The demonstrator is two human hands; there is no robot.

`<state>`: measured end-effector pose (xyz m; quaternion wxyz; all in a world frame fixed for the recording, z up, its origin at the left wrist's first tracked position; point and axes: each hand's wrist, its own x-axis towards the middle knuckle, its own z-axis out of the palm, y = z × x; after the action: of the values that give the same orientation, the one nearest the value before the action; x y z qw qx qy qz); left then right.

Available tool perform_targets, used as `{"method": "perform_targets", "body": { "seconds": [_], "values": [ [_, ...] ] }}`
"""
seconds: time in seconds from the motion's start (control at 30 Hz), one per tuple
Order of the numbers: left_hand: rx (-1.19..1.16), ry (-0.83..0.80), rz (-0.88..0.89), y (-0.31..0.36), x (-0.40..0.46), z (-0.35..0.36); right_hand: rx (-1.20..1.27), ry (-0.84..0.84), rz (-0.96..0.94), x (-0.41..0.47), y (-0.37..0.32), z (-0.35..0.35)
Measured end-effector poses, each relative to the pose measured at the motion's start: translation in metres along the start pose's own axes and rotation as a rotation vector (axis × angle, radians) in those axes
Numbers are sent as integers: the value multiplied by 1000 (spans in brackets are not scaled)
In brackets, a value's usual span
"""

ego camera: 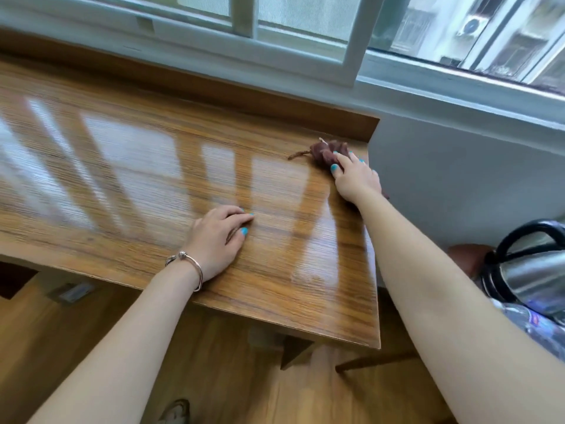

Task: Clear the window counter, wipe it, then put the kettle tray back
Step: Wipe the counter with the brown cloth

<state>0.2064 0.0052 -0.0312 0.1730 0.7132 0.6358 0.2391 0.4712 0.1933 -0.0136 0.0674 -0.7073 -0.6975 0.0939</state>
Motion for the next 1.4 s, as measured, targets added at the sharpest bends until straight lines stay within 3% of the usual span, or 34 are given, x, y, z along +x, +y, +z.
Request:
{"method": "perform_targets", "body": {
  "seconds": [0.17,0.3,0.5,0.67,0.73,0.93,1.23,1.4],
  "values": [
    [-104,-58,16,-7,8,-6,65,-16,-136,-139,8,4],
    [-142,-129,5,0,5,-16,17,37,12,-241,-10,16],
    [-257,-181,64,-7,4,-18,-14,115,319,-271,-96,39],
    [-679,-224,-78,-21,3,-46,45,124,270,-271,-204,62],
    [-731,-302,-52,-36,1,-66,81,107,241,-264,-245,70],
    [-457,-357,-20,-112,7,-136,127,41,144,-251,-334,88],
    [-271,-201,-251,-238,-9,-233,124,-131,-205,-228,-490,115],
    [-115,-141,-322,-312,-8,-257,249,-412,-427,-199,-522,102]
  ]
}}
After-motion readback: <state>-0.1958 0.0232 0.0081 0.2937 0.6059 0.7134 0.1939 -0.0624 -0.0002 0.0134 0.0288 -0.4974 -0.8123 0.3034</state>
